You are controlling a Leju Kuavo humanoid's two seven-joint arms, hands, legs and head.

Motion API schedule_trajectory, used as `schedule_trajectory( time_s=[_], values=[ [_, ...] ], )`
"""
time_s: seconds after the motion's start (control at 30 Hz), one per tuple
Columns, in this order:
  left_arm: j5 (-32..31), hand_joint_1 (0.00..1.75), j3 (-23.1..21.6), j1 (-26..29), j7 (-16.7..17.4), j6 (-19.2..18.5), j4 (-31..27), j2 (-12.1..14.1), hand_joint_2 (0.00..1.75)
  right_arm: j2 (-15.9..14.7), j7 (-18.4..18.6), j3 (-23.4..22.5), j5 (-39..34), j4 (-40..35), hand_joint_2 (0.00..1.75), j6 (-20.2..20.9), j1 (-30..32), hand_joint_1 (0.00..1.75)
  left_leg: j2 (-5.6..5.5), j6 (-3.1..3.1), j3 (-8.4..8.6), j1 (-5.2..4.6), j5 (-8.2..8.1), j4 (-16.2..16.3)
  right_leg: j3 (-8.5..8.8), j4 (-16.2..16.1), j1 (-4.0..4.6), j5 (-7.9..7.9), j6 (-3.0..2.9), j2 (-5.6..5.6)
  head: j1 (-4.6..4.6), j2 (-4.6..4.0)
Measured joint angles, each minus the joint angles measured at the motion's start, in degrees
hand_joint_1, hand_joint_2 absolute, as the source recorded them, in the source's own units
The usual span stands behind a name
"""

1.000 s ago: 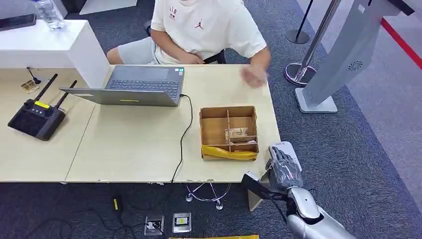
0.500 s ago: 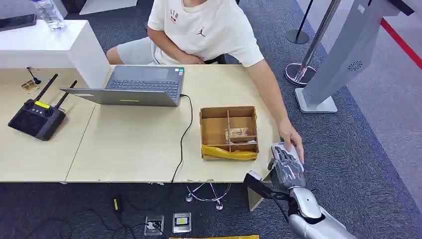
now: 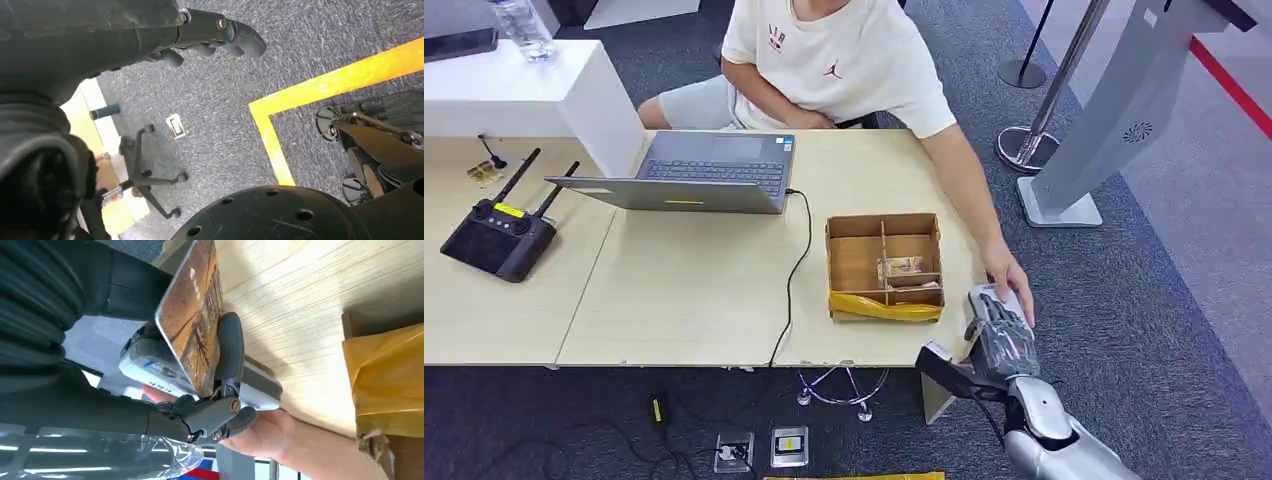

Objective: Pass the card to the sensor for recognition and then transmit it.

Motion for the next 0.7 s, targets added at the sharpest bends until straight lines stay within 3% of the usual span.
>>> schedule_trajectory(
  time_s=[0.3, 0.7],
  values=[
    [0.2, 0.00, 0.0, 0.0, -0.6, 0.0, 0.0, 0.0, 0.00, -0.2, 0.6, -1.4, 3.3, -0.5, 1.75, -2.8, -0.2, 1.75, 0.00, 0.00, -0.01, 0.00, 0.00, 0.0, 0.01, 0.0, 0.00, 0.00, 0.00, -0.01, 0.00, 0.02],
    [-0.8, 0.00, 1.4, 0.0, -1.2, 0.0, 0.0, -0.3, 0.00, -4.4, 5.1, -6.4, 9.1, -12.0, 1.75, -3.2, -3.1, 1.75, 0.01, 0.00, 0.00, -0.01, 0.00, 0.0, 0.00, 0.0, -0.01, 0.01, 0.00, 0.00, 0.00, 0.02]
  ],
)
